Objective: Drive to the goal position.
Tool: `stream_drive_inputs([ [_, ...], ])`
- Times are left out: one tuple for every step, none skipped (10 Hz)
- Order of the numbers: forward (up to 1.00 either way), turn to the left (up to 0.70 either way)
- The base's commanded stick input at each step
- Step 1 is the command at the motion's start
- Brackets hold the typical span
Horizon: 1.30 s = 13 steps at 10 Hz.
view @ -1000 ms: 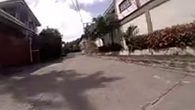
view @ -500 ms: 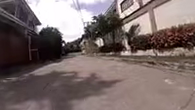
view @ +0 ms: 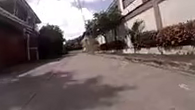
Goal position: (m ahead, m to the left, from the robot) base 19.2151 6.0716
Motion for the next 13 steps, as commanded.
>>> stream_drive_inputs([
  [0.70,0.00],
  [0.70,0.00],
  [0.70,0.00],
  [0.70,0.00],
  [0.70,0.00],
  [0.70,0.00],
  [0.70,0.00],
  [0.70,0.00],
  [0.70,0.00],
  [0.70,-0.09],
  [0.70,-0.31],
  [0.70,-0.13],
  [0.70,-0.05],
])
